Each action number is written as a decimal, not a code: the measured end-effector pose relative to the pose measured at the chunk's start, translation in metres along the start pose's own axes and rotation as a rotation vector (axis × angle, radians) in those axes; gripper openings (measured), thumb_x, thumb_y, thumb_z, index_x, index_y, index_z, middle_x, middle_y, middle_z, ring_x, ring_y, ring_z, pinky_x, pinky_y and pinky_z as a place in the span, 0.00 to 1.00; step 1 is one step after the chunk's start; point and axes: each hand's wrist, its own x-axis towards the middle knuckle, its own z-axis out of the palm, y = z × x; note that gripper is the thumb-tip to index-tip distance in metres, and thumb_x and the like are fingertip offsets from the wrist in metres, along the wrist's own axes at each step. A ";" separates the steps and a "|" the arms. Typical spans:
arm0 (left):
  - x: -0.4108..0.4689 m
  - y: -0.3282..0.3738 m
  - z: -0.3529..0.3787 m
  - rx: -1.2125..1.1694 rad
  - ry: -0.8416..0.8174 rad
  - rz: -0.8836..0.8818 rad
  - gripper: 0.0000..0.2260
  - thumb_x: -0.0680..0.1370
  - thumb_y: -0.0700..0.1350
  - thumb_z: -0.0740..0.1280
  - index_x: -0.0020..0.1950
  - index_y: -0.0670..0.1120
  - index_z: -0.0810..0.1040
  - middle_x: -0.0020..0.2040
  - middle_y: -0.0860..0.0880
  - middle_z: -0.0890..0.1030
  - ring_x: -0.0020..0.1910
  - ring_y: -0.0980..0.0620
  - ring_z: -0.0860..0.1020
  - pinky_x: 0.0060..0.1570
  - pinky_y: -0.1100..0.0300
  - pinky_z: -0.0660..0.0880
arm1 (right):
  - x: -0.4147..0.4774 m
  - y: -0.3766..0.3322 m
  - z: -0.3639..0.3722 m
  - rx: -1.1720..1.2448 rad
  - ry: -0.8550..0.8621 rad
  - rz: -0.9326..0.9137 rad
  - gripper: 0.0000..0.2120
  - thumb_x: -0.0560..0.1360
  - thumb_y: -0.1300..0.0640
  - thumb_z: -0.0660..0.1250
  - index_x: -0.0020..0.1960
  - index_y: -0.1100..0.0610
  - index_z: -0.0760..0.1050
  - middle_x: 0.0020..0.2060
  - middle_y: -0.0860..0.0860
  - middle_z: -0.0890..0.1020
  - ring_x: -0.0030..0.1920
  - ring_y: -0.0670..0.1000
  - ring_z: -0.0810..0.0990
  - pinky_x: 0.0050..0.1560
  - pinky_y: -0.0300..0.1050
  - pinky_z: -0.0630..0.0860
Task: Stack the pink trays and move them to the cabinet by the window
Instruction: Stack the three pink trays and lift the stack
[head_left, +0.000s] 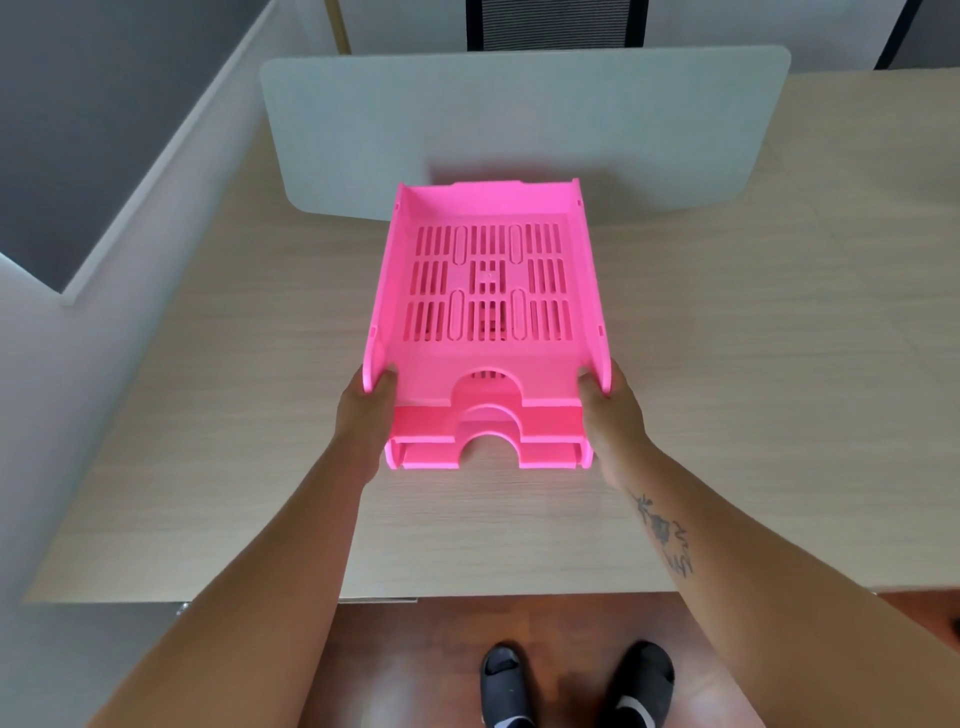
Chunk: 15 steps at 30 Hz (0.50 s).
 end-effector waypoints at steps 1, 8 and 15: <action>-0.002 -0.001 -0.001 -0.007 0.000 0.013 0.15 0.82 0.49 0.60 0.69 0.50 0.72 0.50 0.49 0.82 0.45 0.53 0.80 0.36 0.58 0.76 | -0.001 0.000 0.000 -0.014 0.003 -0.009 0.21 0.84 0.51 0.57 0.76 0.52 0.67 0.56 0.53 0.83 0.55 0.57 0.83 0.56 0.56 0.81; -0.020 -0.023 -0.007 -0.074 0.031 0.116 0.11 0.82 0.48 0.60 0.62 0.52 0.75 0.49 0.47 0.83 0.48 0.50 0.82 0.35 0.62 0.77 | -0.020 0.012 -0.002 -0.137 0.014 -0.119 0.19 0.84 0.52 0.55 0.74 0.56 0.67 0.43 0.48 0.79 0.44 0.54 0.83 0.40 0.47 0.81; -0.013 -0.009 -0.004 -0.089 0.018 0.085 0.15 0.82 0.47 0.60 0.69 0.50 0.70 0.55 0.45 0.81 0.53 0.46 0.80 0.50 0.47 0.79 | -0.014 0.000 0.001 0.004 0.025 -0.049 0.18 0.83 0.54 0.58 0.73 0.53 0.67 0.50 0.49 0.80 0.56 0.59 0.82 0.54 0.53 0.81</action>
